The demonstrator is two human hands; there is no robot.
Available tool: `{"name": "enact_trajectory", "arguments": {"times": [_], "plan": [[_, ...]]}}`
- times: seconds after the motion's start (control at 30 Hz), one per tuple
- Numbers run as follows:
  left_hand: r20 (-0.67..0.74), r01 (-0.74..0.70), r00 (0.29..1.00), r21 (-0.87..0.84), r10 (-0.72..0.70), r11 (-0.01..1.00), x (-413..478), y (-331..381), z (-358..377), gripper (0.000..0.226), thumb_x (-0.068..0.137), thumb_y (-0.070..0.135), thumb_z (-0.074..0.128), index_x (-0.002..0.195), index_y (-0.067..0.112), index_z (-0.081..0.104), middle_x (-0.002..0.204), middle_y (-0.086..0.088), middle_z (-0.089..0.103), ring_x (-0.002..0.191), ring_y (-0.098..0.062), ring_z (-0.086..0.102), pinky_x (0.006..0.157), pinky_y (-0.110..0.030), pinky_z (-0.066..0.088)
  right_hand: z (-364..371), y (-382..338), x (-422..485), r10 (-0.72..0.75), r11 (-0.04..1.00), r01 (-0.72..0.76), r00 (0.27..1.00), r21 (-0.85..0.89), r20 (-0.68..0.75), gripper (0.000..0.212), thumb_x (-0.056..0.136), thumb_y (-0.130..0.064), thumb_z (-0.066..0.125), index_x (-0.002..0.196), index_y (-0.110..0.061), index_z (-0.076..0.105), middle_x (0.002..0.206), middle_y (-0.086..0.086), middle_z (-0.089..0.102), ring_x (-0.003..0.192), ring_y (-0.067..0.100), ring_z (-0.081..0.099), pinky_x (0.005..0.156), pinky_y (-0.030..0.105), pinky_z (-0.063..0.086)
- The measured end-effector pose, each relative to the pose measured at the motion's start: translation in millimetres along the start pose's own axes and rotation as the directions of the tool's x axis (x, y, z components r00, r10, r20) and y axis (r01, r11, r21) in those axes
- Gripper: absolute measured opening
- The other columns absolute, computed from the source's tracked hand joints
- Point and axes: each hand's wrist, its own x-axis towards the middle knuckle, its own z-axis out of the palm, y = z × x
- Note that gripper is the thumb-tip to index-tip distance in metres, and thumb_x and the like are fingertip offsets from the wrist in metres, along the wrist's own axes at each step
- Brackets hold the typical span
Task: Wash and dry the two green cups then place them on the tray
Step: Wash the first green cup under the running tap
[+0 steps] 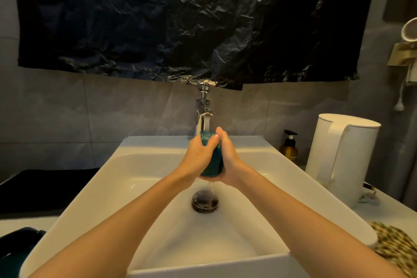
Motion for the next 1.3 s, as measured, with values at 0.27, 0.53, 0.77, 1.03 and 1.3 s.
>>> {"name": "enact_trajectory", "arguments": {"times": [0.27,0.53,0.77,1.03,1.3], "plan": [[-0.088,0.168,0.981,-0.048,-0.172,0.985,-3,4,-4,0.029,0.101,0.036,0.034,0.096,0.015,0.053,0.089,-0.008,0.058,0.074,-0.015,0.056,0.06,-0.025,0.046,12,15,7,-0.188,0.96,0.165,0.979,-0.224,-0.082,0.048,0.089,-0.067,0.035,0.122,-0.035,0.049,0.118,0.009,0.059,0.101,0.025,0.06,0.062,0.034,0.054],[0.121,0.034,0.992,0.1,-0.046,0.994,-6,0,-2,0.028,0.098,0.038,0.041,0.108,0.016,0.055,0.094,-0.003,0.061,0.084,-0.016,0.06,0.064,-0.021,0.051,-6,-4,-5,0.151,0.986,-0.145,0.986,0.081,-0.073,0.06,0.082,-0.069,0.047,0.096,-0.013,0.062,0.093,0.013,0.065,0.09,0.027,0.061,0.074,0.038,0.053],[0.115,0.226,0.971,-0.135,-0.211,0.965,2,2,-6,0.031,0.096,0.042,0.047,0.098,0.014,0.062,0.095,-0.009,0.066,0.089,-0.022,0.064,0.073,-0.032,0.055,-4,0,0,0.032,0.997,-0.036,0.998,-0.072,-0.057,0.061,0.083,-0.07,0.044,0.102,-0.015,0.06,0.099,0.014,0.063,0.095,0.026,0.06,0.074,0.037,0.052],[0.056,0.316,0.948,-0.279,-0.313,0.907,12,6,-14,0.033,0.098,0.04,0.04,0.111,0.015,0.057,0.104,-0.01,0.062,0.094,-0.022,0.06,0.075,-0.032,0.05,2,10,7,-0.357,0.869,0.344,0.934,-0.356,0.033,0.043,0.096,-0.057,0.033,0.13,-0.033,0.04,0.122,0.006,0.052,0.108,0.023,0.056,0.087,0.047,0.054],[0.147,0.306,0.951,-0.291,-0.273,0.906,11,5,-8,0.03,0.096,0.033,0.049,0.115,0.011,0.056,0.112,-0.012,0.061,0.099,-0.021,0.059,0.074,-0.03,0.052,-9,5,10,-0.332,0.906,0.318,0.943,-0.281,-0.005,0.046,0.092,-0.06,0.036,0.124,-0.029,0.047,0.12,0.011,0.056,0.107,0.025,0.058,0.08,0.041,0.058]]}}
